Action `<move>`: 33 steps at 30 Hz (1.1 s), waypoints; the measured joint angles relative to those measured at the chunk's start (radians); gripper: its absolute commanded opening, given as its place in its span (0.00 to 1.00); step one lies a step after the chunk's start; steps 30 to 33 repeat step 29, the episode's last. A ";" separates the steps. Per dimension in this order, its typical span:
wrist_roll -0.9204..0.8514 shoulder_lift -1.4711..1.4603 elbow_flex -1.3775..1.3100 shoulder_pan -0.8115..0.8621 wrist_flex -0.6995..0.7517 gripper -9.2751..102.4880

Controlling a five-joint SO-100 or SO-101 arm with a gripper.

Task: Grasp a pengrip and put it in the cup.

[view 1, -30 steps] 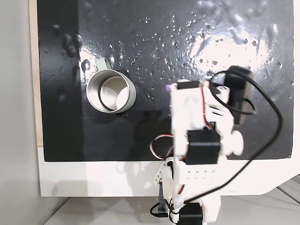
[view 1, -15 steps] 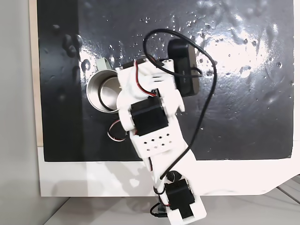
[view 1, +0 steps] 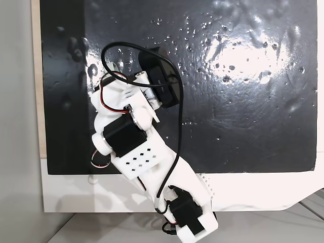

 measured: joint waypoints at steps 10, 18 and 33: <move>-0.011 0.000 0.000 -0.005 0.029 0.40; -0.011 0.000 0.000 -0.006 0.032 0.41; -0.011 0.000 0.000 -0.009 0.032 0.41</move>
